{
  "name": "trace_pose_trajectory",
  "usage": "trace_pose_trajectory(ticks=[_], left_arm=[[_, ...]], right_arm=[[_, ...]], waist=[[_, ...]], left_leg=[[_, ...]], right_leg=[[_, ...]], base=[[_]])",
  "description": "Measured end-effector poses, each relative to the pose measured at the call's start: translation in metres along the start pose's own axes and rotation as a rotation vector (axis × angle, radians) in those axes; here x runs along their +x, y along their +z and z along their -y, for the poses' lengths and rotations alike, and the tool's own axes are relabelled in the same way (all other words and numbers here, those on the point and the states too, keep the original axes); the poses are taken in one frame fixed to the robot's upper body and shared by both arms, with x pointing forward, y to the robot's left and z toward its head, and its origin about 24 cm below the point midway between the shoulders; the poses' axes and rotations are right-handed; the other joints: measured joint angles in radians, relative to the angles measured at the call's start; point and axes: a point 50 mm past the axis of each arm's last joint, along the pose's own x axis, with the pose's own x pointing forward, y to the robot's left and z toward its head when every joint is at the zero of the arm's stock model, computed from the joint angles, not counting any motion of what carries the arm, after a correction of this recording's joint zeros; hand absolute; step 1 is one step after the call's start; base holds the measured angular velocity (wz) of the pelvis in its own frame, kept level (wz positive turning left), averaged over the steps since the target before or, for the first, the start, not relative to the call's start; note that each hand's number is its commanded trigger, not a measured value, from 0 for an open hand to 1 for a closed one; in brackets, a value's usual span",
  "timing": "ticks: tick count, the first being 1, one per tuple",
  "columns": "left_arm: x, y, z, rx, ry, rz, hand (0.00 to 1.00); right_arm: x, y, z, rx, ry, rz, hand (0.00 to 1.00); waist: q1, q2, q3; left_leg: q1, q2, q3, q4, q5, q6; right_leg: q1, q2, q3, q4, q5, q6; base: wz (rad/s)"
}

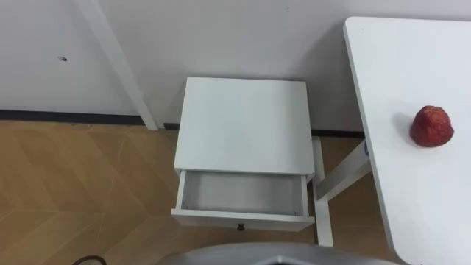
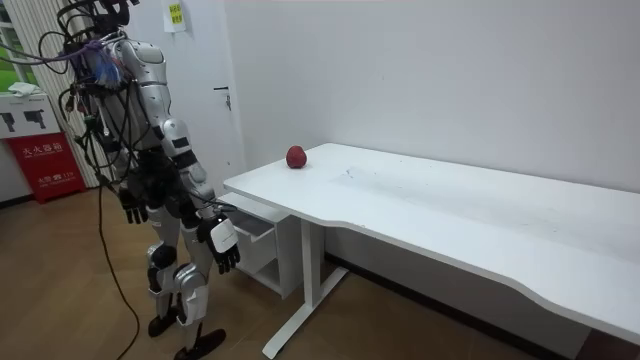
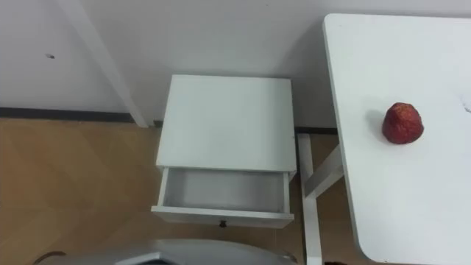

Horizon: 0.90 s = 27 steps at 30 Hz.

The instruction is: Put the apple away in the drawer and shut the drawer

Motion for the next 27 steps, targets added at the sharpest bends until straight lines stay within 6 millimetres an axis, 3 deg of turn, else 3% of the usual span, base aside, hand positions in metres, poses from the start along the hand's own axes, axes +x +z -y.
trace_pose_trajectory(ticks=[5, 10, 15, 20, 25, 27], left_arm=[[0.0, 0.002, 0.0, -0.002, 0.001, 0.006, 0.0], [0.0, 0.001, -0.002, -0.008, 0.029, 0.006, 0.0], [0.0, -0.002, -0.009, -0.093, 0.075, -0.001, 0.0], [-0.002, -0.014, -0.022, -0.197, 0.153, -0.021, 0.0], [-0.002, -0.013, -0.026, -0.254, 0.198, -0.013, 0.0], [-0.003, -0.012, -0.029, -0.257, 0.214, -0.006, 0.0]], right_arm=[[0.0, 0.001, 0.0, 0.023, 0.0, 0.008, 0.0], [0.0, 0.0, 0.002, 0.248, -0.022, 0.012, 0.0], [0.0, -0.004, 0.007, 0.792, -0.048, 0.028, 0.0], [-0.004, -0.014, 0.028, 1.529, -0.136, 0.074, 0.0], [-0.008, -0.02, 0.047, 1.951, -0.228, 0.112, 0.0], [-0.009, -0.02, 0.052, 2.046, -0.257, 0.113, 0.0]], waist=[[0.004, 0.002, 0.001], [0.002, 0.005, 0.0022], [-0.011, 0.006, 0.0015], [-0.066, 0.004, -0.0004], [-0.11, 0.003, -0.0027], [-0.115, 0.001, -0.0056]], left_leg=[[-0.001, 0.0, 0.0, 0.0, 0.0, 0.0], [-0.004, 0.001, 0.008, -0.004, -0.001, 0.001], [0.003, 0.001, 0.01, -0.007, -0.001, 0.002], [0.002, 0.0, 0.025, -0.008, -0.001, 0.002], [0.003, 0.002, 0.052, -0.008, -0.002, 0.004], [0.002, 0.002, 0.054, -0.008, -0.002, 0.004]], right_leg=[[-0.001, 0.0, 0.0, 0.0, 0.0, 0.0], [-0.005, 0.001, 0.003, -0.001, 0.0, 0.0], [-0.003, 0.0, 0.001, -0.002, 0.0, 0.0], [-0.003, -0.002, 0.004, -0.002, -0.001, 0.001], [-0.01, -0.001, 0.025, 0.001, -0.002, 0.003], [-0.021, -0.001, 0.035, 0.009, -0.002, 0.003]], base=[[0.0], [-0.01], [-0.01], [-0.02], [-0.09], [-0.14]])
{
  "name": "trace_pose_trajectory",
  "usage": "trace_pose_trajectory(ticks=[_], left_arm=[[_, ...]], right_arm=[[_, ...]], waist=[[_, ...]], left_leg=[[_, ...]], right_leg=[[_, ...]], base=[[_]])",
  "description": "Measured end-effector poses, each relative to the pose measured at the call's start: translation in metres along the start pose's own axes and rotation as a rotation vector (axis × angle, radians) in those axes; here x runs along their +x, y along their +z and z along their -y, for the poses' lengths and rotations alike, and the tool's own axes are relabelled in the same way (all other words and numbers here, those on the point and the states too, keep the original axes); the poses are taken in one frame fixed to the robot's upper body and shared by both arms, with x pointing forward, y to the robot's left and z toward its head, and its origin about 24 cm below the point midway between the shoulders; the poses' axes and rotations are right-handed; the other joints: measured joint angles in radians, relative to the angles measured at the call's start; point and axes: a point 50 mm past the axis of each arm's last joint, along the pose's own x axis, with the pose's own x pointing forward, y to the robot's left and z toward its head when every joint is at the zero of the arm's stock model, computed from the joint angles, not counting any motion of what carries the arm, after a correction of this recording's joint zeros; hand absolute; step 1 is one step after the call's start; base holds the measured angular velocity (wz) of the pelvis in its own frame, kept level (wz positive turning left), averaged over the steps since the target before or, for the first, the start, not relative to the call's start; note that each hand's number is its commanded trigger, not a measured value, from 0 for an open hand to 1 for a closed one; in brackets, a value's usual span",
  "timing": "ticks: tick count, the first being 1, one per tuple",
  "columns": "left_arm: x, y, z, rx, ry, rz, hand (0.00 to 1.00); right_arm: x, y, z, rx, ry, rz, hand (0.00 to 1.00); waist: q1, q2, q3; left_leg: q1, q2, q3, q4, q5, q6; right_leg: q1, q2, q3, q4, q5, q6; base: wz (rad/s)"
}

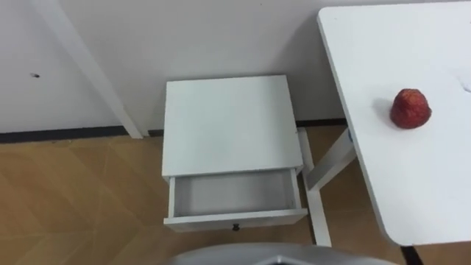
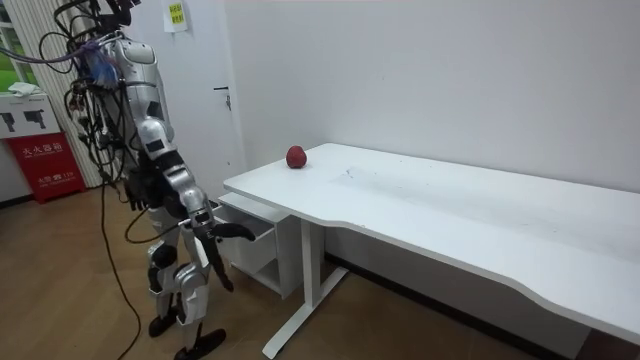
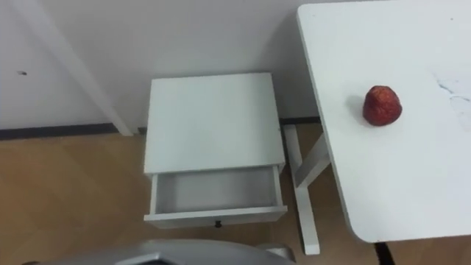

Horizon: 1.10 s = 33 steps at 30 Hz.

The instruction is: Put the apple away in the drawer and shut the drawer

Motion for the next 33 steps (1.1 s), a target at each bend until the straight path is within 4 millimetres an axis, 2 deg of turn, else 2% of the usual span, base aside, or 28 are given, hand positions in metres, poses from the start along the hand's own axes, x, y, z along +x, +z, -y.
trace_pose_trajectory(ticks=[2, 6, 10, 12, 15, 18, 21, 24, 27, 29, 33], left_arm=[[0.0, 0.001, -0.002, 0.0, 0.005, 0.002, 0.0], [0.001, 0.002, -0.008, 0.019, 0.017, 0.01, 0.0], [0.002, 0.007, -0.01, 0.019, 0.021, 0.023, 0.0], [0.002, 0.007, -0.012, 0.018, 0.026, 0.031, 0.0], [0.001, 0.009, -0.014, 0.016, 0.034, 0.051, 0.0], [0.0, 0.01, -0.017, 0.015, 0.043, 0.068, 0.0], [0.0, 0.014, -0.019, 0.015, 0.051, 0.097, 0.0], [0.0, 0.021, -0.02, 0.007, 0.054, 0.137, 0.0], [0.0, 0.027, -0.018, 0.006, 0.051, 0.165, 0.0], [0.0, 0.033, -0.016, 0.006, 0.046, 0.188, 0.0], [-0.001, 0.03, -0.012, 0.039, 0.025, 0.192, 0.0]], right_arm=[[-0.001, 0.005, -0.005, 0.095, -0.02, 0.017, 0.0], [-0.002, 0.007, -0.015, 0.194, -0.058, 0.021, 0.0], [-0.008, 0.015, -0.037, 0.253, -0.031, 0.031, 0.0], [-0.015, 0.024, -0.054, 0.271, 0.008, 0.064, 0.0], [-0.021, 0.037, -0.069, 0.289, 0.025, 0.11, 0.0], [-0.034, 0.059, -0.088, 0.354, 0.064, 0.164, 0.0], [-0.058, 0.083, -0.111, 0.341, 0.134, 0.297, 0.0], [-0.08, 0.099, -0.127, 0.325, 0.184, 0.433, 0.0], [-0.1, 0.108, -0.138, 0.285, 0.209, 0.555, 0.0], [-0.121, 0.116, -0.147, 0.224, 0.233, 0.715, 0.0], [-0.154, 0.113, -0.162, 0.109, 0.288, 0.977, 0.0]], waist=[[0.002, -0.004, -0.002], [-0.003, -0.01, -0.0008], [-0.014, -0.016, -0.0031], [-0.02, -0.017, -0.0042], [-0.02, -0.018, -0.0043], [-0.025, -0.019, -0.0042], [-0.021, -0.019, -0.0018], [-0.022, -0.018, 0.0006], [-0.017, -0.017, 0.001], [-0.009, -0.014, 0.0024], [0.006, -0.008, 0.0043]], left_leg=[[-0.002, 0.002, 0.019, -0.001, 0.0, 0.0], [-0.003, 0.007, 0.048, 0.001, 0.0, 0.0], [-0.011, 0.007, 0.055, -0.001, -0.001, 0.004], [-0.024, 0.007, 0.055, 0.002, -0.001, 0.005], [-0.028, 0.007, 0.054, 0.003, 0.0, 0.006], [-0.034, 0.005, 0.055, 0.0, 0.0, 0.006], [-0.035, 0.005, 0.055, -0.006, 0.0, 0.006], [-0.04, 0.005, 0.055, -0.01, 0.0, 0.006], [-0.047, 0.005, 0.055, -0.012, 0.0, 0.006], [-0.052, 0.005, 0.058, -0.013, 0.0, 0.006], [-0.054, 0.007, 0.068, -0.013, 0.0, 0.006]], right_leg=[[-0.012, 0.0, 0.016, 0.012, 0.0, 0.0], [-0.023, 0.0, 0.019, 0.025, 0.0, 0.0], [-0.038, -0.001, 0.019, 0.027, -0.002, 0.002], [-0.045, -0.001, 0.019, 0.028, -0.002, 0.002], [-0.052, -0.001, 0.022, 0.028, -0.002, 0.002], [-0.053, -0.001, 0.015, 0.028, -0.001, 0.003], [-0.056, 0.0, 0.015, 0.024, -0.001, 0.003], [-0.059, 0.0, 0.015, 0.027, -0.001, 0.003], [-0.071, 0.0, 0.016, 0.029, -0.001, 0.002], [-0.076, 0.0, 0.017, 0.031, 0.0, 0.002], [-0.088, -0.001, 0.016, 0.042, 0.0, 0.002]], base=[[-0.21], [-0.09], [0.01], [0.0], [0.0], [0.03], [0.0], [0.0], [0.0], [-0.02], [-0.1]])
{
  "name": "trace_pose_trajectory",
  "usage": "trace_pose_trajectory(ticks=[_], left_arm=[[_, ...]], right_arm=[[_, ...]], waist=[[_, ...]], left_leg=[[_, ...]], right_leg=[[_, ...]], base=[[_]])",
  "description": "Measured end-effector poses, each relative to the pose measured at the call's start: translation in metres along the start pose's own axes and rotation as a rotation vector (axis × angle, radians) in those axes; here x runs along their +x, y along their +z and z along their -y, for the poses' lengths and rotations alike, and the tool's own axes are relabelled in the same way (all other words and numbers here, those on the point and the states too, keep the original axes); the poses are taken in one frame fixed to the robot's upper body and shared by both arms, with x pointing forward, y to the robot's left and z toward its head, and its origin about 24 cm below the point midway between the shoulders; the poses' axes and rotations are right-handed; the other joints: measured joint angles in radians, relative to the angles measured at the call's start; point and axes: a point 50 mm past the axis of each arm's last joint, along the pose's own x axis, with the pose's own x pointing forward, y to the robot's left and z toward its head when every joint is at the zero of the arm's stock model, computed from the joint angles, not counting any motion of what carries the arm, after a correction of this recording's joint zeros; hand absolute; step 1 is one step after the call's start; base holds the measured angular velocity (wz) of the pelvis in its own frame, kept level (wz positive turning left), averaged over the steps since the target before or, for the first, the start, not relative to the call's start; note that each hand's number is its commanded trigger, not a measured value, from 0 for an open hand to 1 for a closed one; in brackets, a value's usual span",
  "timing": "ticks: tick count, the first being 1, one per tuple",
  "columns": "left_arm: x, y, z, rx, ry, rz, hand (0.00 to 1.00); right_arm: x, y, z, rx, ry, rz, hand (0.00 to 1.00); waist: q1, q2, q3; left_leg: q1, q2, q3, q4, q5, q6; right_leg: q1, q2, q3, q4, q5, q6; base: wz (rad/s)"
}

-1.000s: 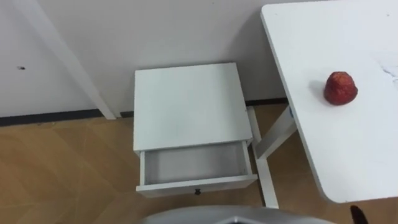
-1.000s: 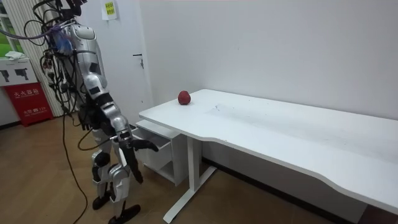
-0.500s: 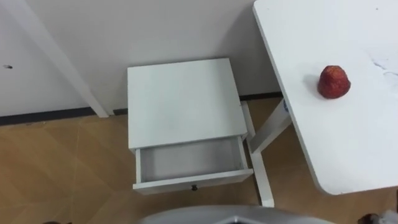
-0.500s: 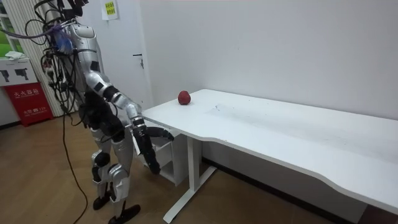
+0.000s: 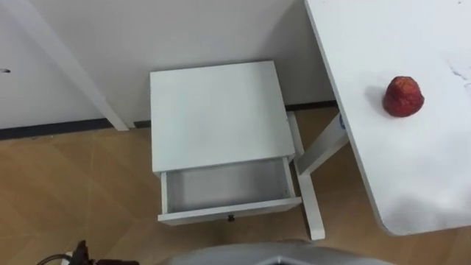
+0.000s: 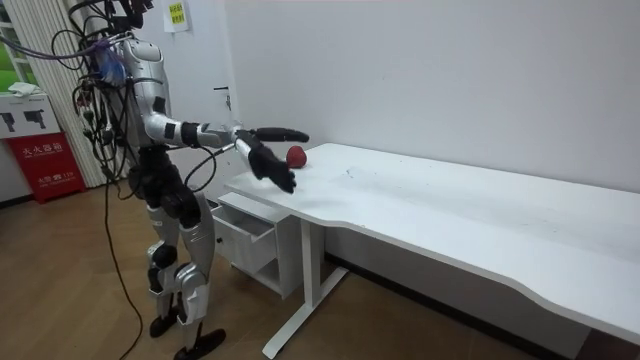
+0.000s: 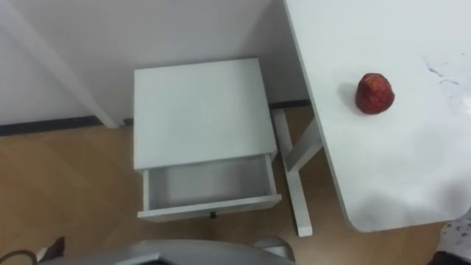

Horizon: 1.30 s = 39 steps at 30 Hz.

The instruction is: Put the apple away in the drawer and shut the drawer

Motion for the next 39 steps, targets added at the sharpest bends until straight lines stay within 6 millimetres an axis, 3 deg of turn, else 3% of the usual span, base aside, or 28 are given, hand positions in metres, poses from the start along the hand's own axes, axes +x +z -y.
trace_pose_trajectory(ticks=[9, 17, 28, 32, 39], left_arm=[[-0.001, -0.004, 0.014, 0.08, -0.072, -0.016, 0.0], [-0.003, -0.01, 0.019, 0.118, -0.108, -0.033, 0.0], [-0.005, -0.018, 0.019, 0.133, -0.125, -0.059, 0.0], [-0.005, -0.018, 0.019, 0.147, -0.135, -0.061, 0.0], [-0.006, -0.022, 0.018, 0.142, -0.142, -0.087, 0.0]], right_arm=[[-0.059, 0.013, -0.045, -0.178, 0.426, 0.34, 0.0], [-0.085, -0.004, -0.058, -0.275, 0.733, 0.302, 0.0], [-0.094, -0.028, -0.06, -0.437, 0.98, 0.232, 0.0], [-0.096, -0.043, -0.053, -0.524, 1.066, 0.163, 0.0], [-0.097, -0.051, -0.05, -0.582, 1.145, 0.114, 0.0]], waist=[[0.061, 0.007, -0.0027], [0.086, 0.004, 0.003], [0.086, -0.011, 0.0043], [0.086, -0.014, 0.0025], [0.087, -0.014, -0.002]], left_leg=[[0.003, 0.001, 0.001, 0.001, 0.001, 0.002], [0.02, 0.002, 0.0, 0.001, 0.001, 0.002], [0.034, 0.002, -0.003, 0.001, 0.001, 0.002], [0.037, 0.002, -0.004, 0.002, 0.001, 0.002], [0.037, 0.002, -0.004, 0.003, 0.001, 0.002]], right_leg=[[0.0, 0.0, -0.001, 0.001, 0.001, -0.001], [0.015, -0.001, -0.009, -0.003, 0.002, -0.001], [0.034, -0.001, -0.013, -0.004, 0.002, -0.001], [0.035, -0.002, -0.014, -0.005, 0.002, -0.001], [0.039, -0.001, -0.014, -0.015, 0.004, -0.002]], base=[[0.0], [0.01], [0.0], [0.0], [0.0]])
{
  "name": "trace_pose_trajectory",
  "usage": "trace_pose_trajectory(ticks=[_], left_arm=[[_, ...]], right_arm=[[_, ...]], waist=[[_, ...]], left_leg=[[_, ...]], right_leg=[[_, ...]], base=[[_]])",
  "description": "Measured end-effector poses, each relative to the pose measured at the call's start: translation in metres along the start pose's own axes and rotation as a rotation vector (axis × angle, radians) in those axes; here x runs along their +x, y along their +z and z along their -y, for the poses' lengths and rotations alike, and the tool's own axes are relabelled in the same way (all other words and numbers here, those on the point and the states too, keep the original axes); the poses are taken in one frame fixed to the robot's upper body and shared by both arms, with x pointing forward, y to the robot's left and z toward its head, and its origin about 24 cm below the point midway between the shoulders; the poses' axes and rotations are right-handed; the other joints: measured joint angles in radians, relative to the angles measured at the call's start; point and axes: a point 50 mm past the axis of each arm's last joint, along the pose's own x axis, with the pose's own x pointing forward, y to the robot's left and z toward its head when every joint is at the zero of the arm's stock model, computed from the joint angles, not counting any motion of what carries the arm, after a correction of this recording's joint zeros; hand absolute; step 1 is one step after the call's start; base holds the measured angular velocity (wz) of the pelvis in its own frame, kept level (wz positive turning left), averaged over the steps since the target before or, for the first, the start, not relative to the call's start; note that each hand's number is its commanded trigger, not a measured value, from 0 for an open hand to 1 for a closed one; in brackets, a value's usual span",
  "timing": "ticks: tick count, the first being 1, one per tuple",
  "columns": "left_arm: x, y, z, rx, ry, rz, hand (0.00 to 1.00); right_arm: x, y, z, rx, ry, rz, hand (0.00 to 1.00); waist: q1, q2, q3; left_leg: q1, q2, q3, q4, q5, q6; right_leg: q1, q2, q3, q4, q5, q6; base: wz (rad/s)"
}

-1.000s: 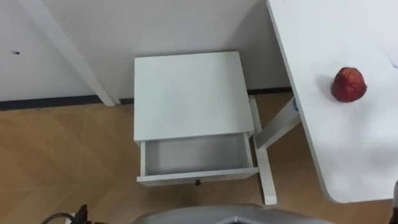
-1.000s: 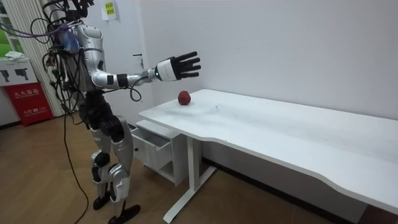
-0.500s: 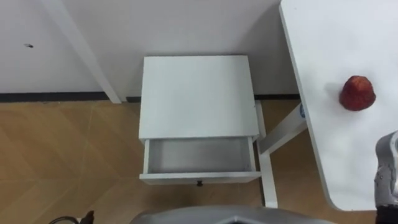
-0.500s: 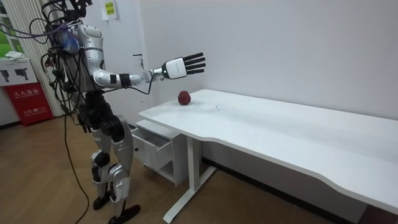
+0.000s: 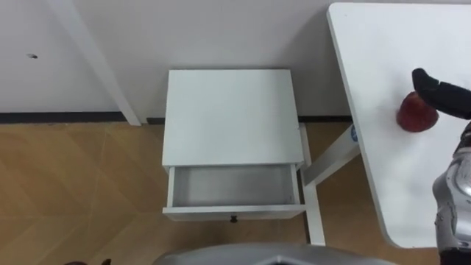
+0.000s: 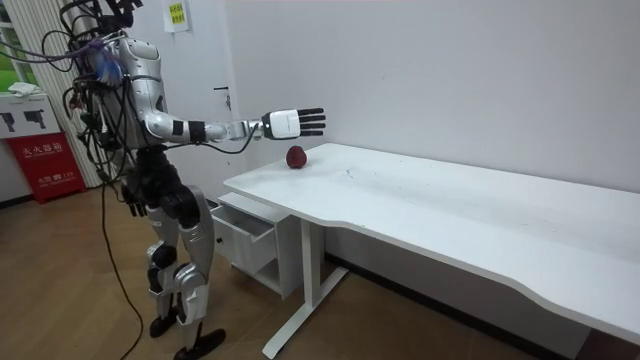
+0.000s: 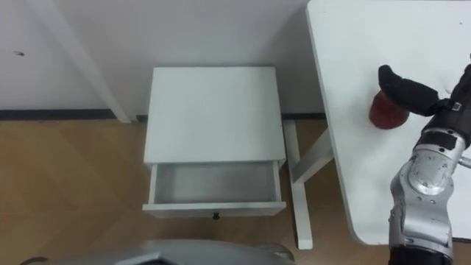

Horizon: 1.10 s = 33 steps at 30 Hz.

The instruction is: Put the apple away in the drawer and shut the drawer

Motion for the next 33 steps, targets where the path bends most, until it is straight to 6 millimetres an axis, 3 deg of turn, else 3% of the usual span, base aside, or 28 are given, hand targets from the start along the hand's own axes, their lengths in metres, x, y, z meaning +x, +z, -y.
trace_pose_trajectory(ticks=[12, 17, 28, 33], left_arm=[[0.0, 0.004, -0.001, 0.0, 0.002, 0.018, 0.0], [0.0, 0.004, 0.0, 0.001, -0.018, 0.018, 0.0], [0.001, 0.005, -0.002, -0.01, -0.022, 0.018, 0.0], [0.001, 0.006, -0.002, -0.011, -0.018, 0.019, 0.0]], right_arm=[[-0.002, -0.006, -0.007, -0.093, 0.111, -0.018, 0.0], [-0.006, -0.018, -0.015, -0.119, 0.2, -0.071, 0.0], [-0.006, -0.025, -0.016, -0.157, 0.253, -0.105, 0.0], [-0.008, -0.038, -0.013, -0.204, 0.286, -0.155, 0.0]], waist=[[0.0, 0.003, -0.001], [0.0, 0.003, -0.0007], [-0.002, 0.003, -0.002], [-0.004, -0.002, -0.0039]], left_leg=[[0.002, 0.0, 0.0, -0.001, 0.0, 0.0], [0.0, 0.0, 0.0, 0.0, 0.0, 0.0], [-0.001, 0.0, -0.006, 0.0, 0.0, 0.0], [0.007, 0.0, -0.007, 0.0, 0.0, 0.0]], right_leg=[[0.012, 0.0, -0.003, -0.004, 0.002, 0.0], [0.013, -0.002, -0.013, -0.002, 0.005, 0.001], [0.014, -0.002, -0.014, -0.002, 0.006, 0.002], [0.021, -0.002, -0.013, -0.003, 0.006, 0.002]], base=[[0.0], [0.02], [0.0], [0.0]])
